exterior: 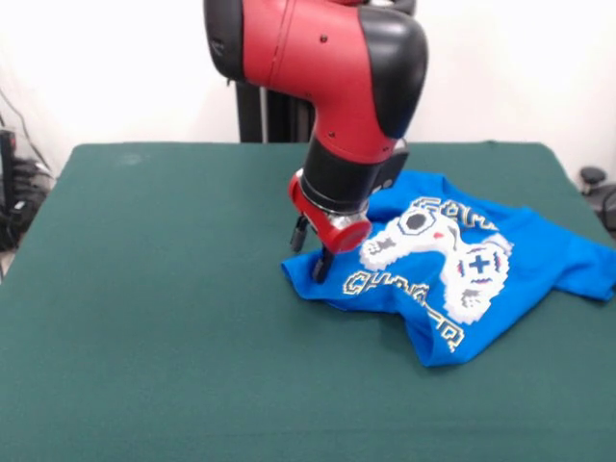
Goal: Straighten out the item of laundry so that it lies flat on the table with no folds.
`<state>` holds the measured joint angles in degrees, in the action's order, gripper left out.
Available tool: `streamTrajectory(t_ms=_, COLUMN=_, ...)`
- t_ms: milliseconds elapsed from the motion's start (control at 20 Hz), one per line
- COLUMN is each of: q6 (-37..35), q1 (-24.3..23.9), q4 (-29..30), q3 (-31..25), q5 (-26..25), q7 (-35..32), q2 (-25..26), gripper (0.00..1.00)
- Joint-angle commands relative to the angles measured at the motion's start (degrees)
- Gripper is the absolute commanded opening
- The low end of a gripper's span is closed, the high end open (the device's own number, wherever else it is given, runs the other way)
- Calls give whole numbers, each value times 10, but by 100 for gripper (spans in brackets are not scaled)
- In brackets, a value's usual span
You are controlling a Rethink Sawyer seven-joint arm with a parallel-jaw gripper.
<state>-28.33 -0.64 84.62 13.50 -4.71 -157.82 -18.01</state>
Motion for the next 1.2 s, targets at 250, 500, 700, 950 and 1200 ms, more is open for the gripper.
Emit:
streamTrajectory(t_ms=250, q6=17, q1=-3, q4=26, q3=-79, q5=-28, q7=30, q2=48, gripper=100)
streamTrajectory(t_ms=500, q6=15, q1=6, q4=19, q3=-62, q5=-33, q7=20, q2=51, gripper=100)
streamTrajectory(t_ms=700, q6=30, q1=7, q4=9, q3=-61, q5=-48, q7=27, q2=52, gripper=100)
streamTrajectory(t_ms=950, q6=23, q1=-1, q4=12, q3=-73, q5=-48, q7=27, q2=46, gripper=0)
streamTrajectory(t_ms=1200, q6=19, q1=-10, q4=14, q3=-78, q5=-42, q7=24, q2=40, gripper=0)
